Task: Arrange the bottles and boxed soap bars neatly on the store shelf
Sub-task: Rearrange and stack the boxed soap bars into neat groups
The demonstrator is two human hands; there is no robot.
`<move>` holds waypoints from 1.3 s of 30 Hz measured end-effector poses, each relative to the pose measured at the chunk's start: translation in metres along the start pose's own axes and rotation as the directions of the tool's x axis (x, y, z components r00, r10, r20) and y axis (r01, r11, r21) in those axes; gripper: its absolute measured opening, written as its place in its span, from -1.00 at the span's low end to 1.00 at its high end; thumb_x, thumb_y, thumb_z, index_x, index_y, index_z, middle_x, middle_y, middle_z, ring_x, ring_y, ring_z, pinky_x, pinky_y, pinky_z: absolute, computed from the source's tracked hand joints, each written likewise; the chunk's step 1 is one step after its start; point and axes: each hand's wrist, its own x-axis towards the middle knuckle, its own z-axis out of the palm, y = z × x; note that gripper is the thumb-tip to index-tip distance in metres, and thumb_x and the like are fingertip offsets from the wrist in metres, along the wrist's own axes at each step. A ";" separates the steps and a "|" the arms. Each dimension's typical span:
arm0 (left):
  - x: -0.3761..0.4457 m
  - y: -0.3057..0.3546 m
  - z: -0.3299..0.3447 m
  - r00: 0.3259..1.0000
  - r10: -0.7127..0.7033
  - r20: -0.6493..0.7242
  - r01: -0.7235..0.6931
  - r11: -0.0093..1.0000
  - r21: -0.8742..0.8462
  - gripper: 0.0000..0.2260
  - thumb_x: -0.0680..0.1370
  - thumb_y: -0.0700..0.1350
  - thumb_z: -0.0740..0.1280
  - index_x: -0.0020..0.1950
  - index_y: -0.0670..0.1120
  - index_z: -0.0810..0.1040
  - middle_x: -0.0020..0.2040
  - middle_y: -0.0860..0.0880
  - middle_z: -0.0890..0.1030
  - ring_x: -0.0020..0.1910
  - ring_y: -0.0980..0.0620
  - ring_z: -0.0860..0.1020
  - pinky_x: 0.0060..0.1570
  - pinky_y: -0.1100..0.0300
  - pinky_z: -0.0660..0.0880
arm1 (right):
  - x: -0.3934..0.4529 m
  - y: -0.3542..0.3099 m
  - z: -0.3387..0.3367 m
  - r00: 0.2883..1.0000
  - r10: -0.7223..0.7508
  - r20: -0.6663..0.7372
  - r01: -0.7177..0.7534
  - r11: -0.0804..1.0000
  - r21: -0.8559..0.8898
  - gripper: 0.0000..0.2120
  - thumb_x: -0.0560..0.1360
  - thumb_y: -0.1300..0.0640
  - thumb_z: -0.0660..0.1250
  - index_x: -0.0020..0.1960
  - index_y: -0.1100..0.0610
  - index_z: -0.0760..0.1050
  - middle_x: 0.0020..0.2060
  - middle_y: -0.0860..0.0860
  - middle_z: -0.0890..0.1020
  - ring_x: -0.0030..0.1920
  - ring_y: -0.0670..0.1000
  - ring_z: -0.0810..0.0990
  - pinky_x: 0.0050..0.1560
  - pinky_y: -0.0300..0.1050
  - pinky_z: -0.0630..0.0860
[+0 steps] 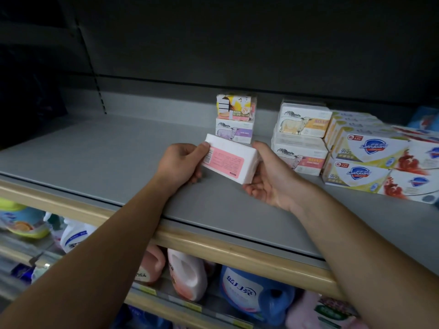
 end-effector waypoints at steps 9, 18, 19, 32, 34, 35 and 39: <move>0.000 0.003 -0.001 0.997 -0.009 0.077 0.032 0.957 -0.290 -0.65 0.62 0.12 0.21 -0.13 -0.12 0.60 -0.31 -0.18 0.66 -0.49 -0.07 0.55 -0.48 0.22 0.49 | -0.002 -0.001 0.000 0.980 -0.195 -0.049 0.199 0.974 0.111 -0.75 0.47 0.04 0.46 0.09 0.12 0.59 -0.22 0.12 0.59 -0.39 0.04 0.62 -0.38 -0.16 0.58; 0.000 -0.001 -0.005 0.988 0.097 0.119 -0.058 0.955 -0.292 -0.74 0.58 -0.09 0.35 0.27 -0.04 0.53 -0.20 -0.04 0.68 -0.58 -0.01 0.48 -0.54 0.26 0.44 | 0.005 0.009 0.000 0.772 -0.616 -0.156 0.500 0.740 -0.449 -0.54 0.49 0.09 0.44 0.34 -0.14 0.42 0.19 -0.09 0.53 0.05 -0.30 0.55 0.10 -0.32 0.50; -0.001 -0.001 -0.005 0.983 0.108 0.147 -0.057 0.948 -0.313 -0.71 0.57 -0.16 0.36 0.29 -0.04 0.51 -0.17 -0.07 0.69 -0.58 0.00 0.48 -0.54 0.26 0.44 | 0.008 0.010 -0.001 0.791 -0.586 -0.175 0.477 0.771 -0.422 -0.44 0.47 0.16 0.46 0.39 -0.10 0.37 0.17 -0.16 0.53 0.07 -0.25 0.56 0.11 -0.26 0.51; -0.003 0.004 -0.005 0.984 -0.003 0.179 0.086 0.885 -0.458 -0.87 0.50 0.07 0.35 -0.08 0.04 0.61 -0.20 -0.09 0.67 -0.28 -0.17 0.66 -0.26 0.07 0.62 | 0.000 0.008 -0.001 0.637 -0.770 0.009 0.543 0.441 -0.715 -0.48 0.35 0.29 0.54 0.26 0.06 0.50 0.11 -0.03 0.62 0.08 -0.01 0.59 0.08 -0.28 0.51; -0.003 0.002 -0.005 0.981 0.035 0.191 0.060 0.882 -0.468 -0.97 0.55 -0.09 0.36 -0.04 -0.03 0.57 -0.12 -0.14 0.66 -0.19 -0.20 0.66 -0.17 0.00 0.65 | -0.002 0.007 0.001 0.603 -0.795 0.064 0.567 0.372 -0.735 -0.49 0.32 0.33 0.53 0.22 0.09 0.52 0.11 -0.04 0.59 0.11 0.02 0.57 0.15 -0.08 0.52; -0.003 0.001 -0.005 0.981 0.048 0.186 0.048 0.876 -0.480 -0.95 0.54 -0.16 0.37 -0.02 -0.07 0.55 -0.07 -0.15 0.66 -0.12 -0.23 0.65 -0.10 -0.07 0.64 | -0.002 0.007 0.001 0.592 -0.801 0.085 0.570 0.342 -0.747 -0.49 0.31 0.35 0.53 0.21 0.10 0.53 0.09 -0.06 0.57 0.12 0.03 0.56 0.17 -0.01 0.51; -0.005 0.002 -0.005 0.982 0.069 0.173 0.028 0.864 -0.502 -0.87 0.46 -0.19 0.41 -0.02 -0.14 0.54 0.00 -0.11 0.66 0.01 -0.30 0.63 -0.01 -0.16 0.61 | 0.000 0.007 0.000 0.579 -0.806 0.125 0.558 0.279 -0.782 -0.50 0.31 0.36 0.51 0.20 0.09 0.52 0.06 -0.13 0.49 0.12 0.02 0.51 0.16 -0.02 0.48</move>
